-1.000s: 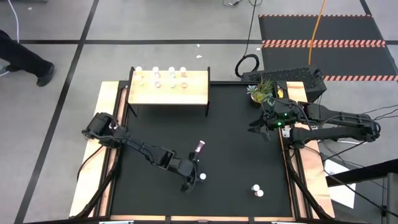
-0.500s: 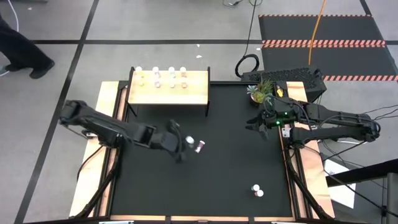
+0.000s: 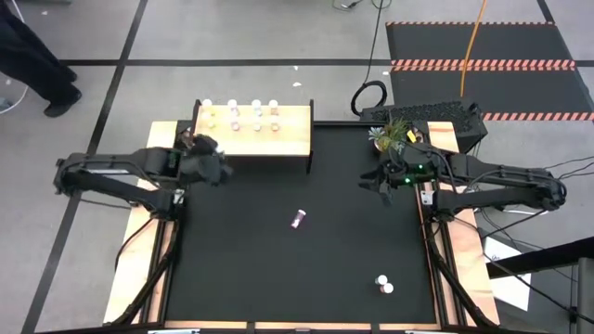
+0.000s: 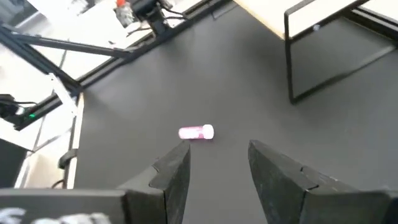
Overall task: Pick and place medicine bottles onto shelf by color
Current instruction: Put the yellow medicine bottle aligned with the other yellow medicine bottle on the shelf, then put the pink medicine bottle aligned with the other pink medicine bottle on the shelf
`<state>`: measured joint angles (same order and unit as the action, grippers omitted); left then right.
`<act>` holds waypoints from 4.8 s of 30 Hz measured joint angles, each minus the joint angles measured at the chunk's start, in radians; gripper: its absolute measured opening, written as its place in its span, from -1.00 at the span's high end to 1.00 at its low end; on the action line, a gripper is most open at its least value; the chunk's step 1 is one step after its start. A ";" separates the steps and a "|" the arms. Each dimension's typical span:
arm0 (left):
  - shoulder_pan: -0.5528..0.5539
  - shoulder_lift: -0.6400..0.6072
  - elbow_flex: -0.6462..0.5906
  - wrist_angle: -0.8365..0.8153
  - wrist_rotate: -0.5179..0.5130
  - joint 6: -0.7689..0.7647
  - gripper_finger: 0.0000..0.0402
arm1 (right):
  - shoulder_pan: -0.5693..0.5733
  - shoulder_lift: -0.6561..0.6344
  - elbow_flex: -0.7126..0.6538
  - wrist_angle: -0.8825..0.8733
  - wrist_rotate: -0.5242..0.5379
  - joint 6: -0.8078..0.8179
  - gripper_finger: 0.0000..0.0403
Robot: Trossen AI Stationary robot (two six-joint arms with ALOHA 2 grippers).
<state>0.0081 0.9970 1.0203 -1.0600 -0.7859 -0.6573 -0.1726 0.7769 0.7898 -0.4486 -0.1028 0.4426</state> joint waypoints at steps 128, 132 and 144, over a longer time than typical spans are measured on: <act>-0.059 0.809 -0.005 1.026 0.726 -0.503 0.05 | -0.228 0.075 -0.001 -0.168 -0.134 0.047 0.22; -0.060 0.844 -0.005 1.018 0.725 -0.503 0.01 | -0.228 0.075 -0.001 -0.167 -0.134 0.047 0.22; -0.053 0.913 0.023 1.010 0.689 -0.445 -0.01 | -0.228 0.075 -0.001 -0.167 -0.135 0.073 0.22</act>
<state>-0.0452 1.9100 1.0431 -0.0499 -0.0966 -1.1028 -0.4004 0.8524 0.7887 -0.6152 -0.2378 0.5152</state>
